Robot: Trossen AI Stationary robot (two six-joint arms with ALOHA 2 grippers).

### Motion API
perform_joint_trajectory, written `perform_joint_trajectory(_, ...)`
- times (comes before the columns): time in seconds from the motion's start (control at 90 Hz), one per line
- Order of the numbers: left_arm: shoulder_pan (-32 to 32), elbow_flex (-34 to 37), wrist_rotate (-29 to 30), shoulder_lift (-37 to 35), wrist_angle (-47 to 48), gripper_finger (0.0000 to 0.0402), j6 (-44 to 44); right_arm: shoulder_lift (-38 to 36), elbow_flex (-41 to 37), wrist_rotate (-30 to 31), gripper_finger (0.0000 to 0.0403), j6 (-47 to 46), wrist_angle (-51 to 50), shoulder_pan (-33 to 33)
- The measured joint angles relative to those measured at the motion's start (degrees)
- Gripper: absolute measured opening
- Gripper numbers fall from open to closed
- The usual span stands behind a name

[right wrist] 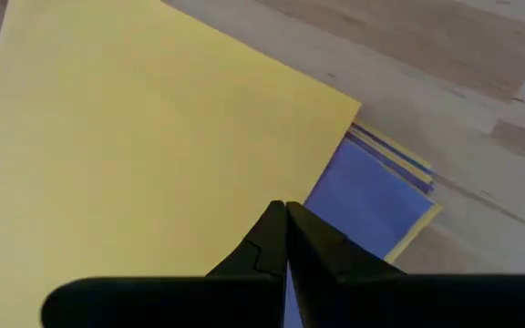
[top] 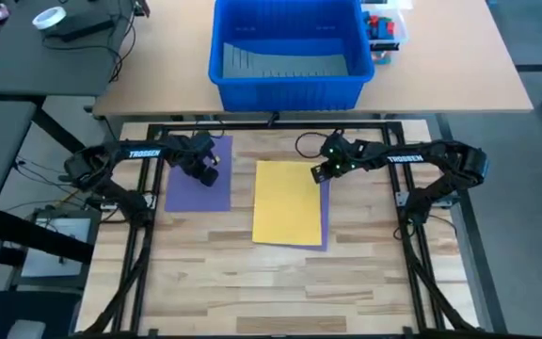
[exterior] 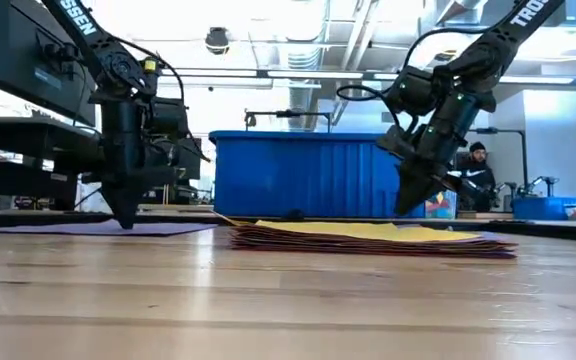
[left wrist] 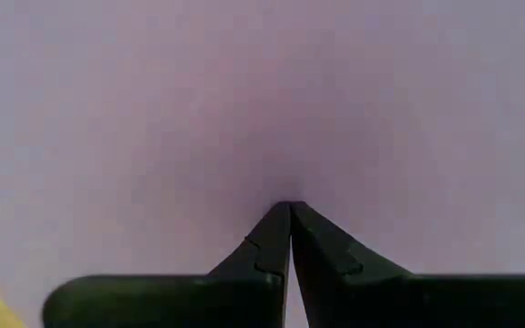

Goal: Organize paper
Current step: Prepare the purple colored paper, then prepare the yellow colored paper

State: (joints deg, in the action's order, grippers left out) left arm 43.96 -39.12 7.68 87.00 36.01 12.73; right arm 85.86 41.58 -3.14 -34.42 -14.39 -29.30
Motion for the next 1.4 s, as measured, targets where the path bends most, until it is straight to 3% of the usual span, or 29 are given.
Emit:
perform_joint_trajectory(0.178,0.8,-4.2,0.4,-1.3,4.4,0.0000,-3.3,0.0,0.0,0.0,0.0000,0.0,0.0,0.0)
perform_joint_trajectory(0.344,-2.9,-12.8,-0.6,-6.6,8.0,0.0000,-0.2,-0.9,0.0,-0.4,0.0000,-0.6,-1.0,0.4)
perform_joint_trajectory(0.433,-6.8,-15.7,-3.8,-8.5,4.9,0.0000,1.9,-1.2,0.0,-0.6,0.0000,-2.2,-2.2,1.0)
perform_joint_trajectory(0.522,-11.5,-17.7,-8.2,-8.1,-5.1,0.0000,3.9,-1.2,0.0,-0.6,0.0000,-3.7,-4.8,1.6)
perform_joint_trajectory(0.744,-23.3,-18.3,-18.2,4.1,-27.4,0.0000,10.2,-1.2,-1.6,-0.5,0.0000,-7.0,-5.8,2.2)
perform_joint_trajectory(0.989,-26.7,-23.5,-24.2,19.8,-33.6,0.0000,12.0,-1.2,-6.0,-0.7,0.0000,-18.2,-2.0,2.3)
perform_joint_trajectory(1.189,-27.7,-27.3,-26.5,25.9,-29.9,0.0000,12.0,-1.2,-6.6,-1.3,0.0000,-17.7,-0.7,2.2)
perform_joint_trajectory(1.4,-27.7,-27.8,-23.4,25.8,-15.3,0.0000,8.4,-1.2,-6.6,-1.8,0.0000,-12.8,-2.6,0.8)
